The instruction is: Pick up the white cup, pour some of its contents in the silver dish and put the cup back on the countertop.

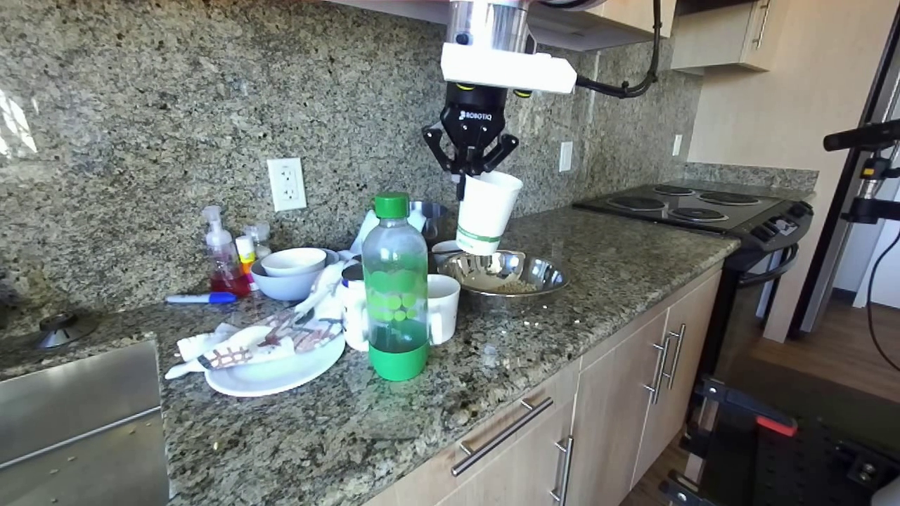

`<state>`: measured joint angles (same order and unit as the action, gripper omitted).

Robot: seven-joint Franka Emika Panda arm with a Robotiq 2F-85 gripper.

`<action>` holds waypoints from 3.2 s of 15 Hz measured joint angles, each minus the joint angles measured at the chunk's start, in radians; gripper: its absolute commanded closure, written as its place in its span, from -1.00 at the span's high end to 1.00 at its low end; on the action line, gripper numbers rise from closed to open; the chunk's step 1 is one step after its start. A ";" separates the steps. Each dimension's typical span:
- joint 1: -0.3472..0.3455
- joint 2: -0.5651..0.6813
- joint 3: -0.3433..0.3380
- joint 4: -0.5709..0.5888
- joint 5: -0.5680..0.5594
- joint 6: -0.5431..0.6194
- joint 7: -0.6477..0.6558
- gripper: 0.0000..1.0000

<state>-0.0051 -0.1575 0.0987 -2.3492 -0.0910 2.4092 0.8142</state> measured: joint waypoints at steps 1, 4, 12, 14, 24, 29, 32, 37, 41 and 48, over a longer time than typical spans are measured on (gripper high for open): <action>0.000 0.011 -0.013 0.007 0.010 0.001 -0.018 -0.97; -0.003 0.055 -0.057 0.036 0.068 0.004 -0.107 -0.97; -0.013 0.200 -0.118 0.129 0.320 0.010 -0.380 -0.97; -0.019 0.225 -0.122 0.144 0.398 0.003 -0.468 -0.97; -0.121 0.274 -0.164 0.198 0.724 -0.228 -0.894 -0.97; -0.155 0.291 -0.180 0.232 0.838 -0.430 -1.058 -0.97; -0.165 0.305 -0.193 0.261 0.870 -0.566 -1.131 -0.98; -0.191 0.353 -0.219 0.320 0.891 -0.744 -1.199 -0.97; -0.216 0.413 -0.229 0.378 0.912 -0.856 -1.204 -0.98; -0.244 0.533 -0.230 0.474 0.990 -0.973 -1.204 -0.97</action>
<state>-0.2488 0.3750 -0.1309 -1.8750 0.8994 1.4358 -0.3897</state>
